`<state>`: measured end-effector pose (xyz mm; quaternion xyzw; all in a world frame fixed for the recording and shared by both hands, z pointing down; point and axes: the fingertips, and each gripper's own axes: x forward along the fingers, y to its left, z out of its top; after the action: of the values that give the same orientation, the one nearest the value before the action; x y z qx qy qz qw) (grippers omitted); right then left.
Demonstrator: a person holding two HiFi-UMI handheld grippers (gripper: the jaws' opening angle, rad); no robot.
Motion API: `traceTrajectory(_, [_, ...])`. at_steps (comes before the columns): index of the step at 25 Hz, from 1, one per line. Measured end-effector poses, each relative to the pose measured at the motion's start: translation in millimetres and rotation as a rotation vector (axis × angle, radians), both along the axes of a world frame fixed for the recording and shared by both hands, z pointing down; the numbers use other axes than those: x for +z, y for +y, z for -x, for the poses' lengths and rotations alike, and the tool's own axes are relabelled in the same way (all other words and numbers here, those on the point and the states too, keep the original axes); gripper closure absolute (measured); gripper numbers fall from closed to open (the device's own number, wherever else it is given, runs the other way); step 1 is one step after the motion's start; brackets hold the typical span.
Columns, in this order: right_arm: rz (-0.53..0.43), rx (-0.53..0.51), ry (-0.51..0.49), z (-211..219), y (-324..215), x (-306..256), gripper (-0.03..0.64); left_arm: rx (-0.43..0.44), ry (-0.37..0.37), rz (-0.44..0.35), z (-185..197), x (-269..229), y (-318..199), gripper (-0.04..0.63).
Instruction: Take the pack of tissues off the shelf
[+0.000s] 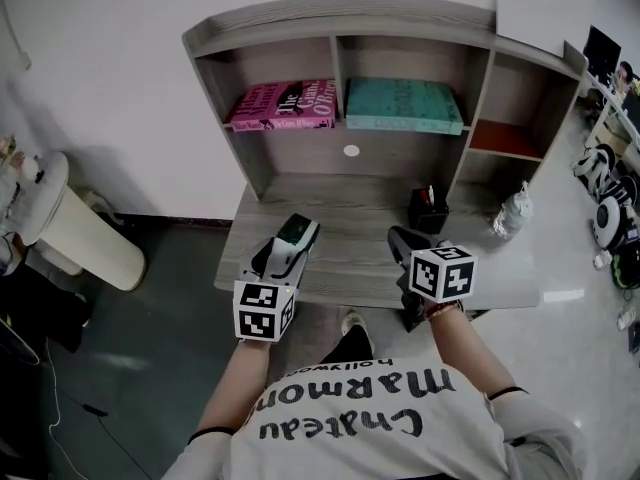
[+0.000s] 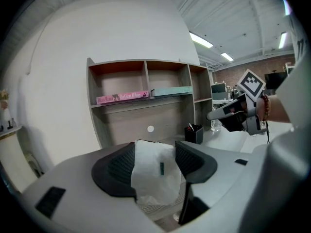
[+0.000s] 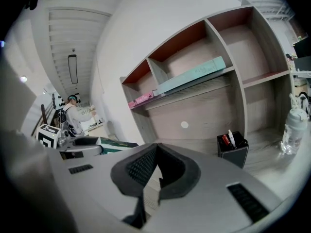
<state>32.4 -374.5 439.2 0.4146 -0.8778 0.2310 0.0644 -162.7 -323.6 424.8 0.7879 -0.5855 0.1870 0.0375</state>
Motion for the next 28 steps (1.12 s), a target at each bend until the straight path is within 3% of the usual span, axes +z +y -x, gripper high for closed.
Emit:
traceTrajectory(13, [0.071, 0.018, 0.006, 2, 22, 27, 0.609, -0.013, 0.016, 0.025, 6, 5, 19, 0.328])
traceTrajectory(28, [0.073, -0.003, 0.02, -4, 46, 35, 0.609, -0.059, 0.084, 0.033, 4, 14, 44, 0.328])
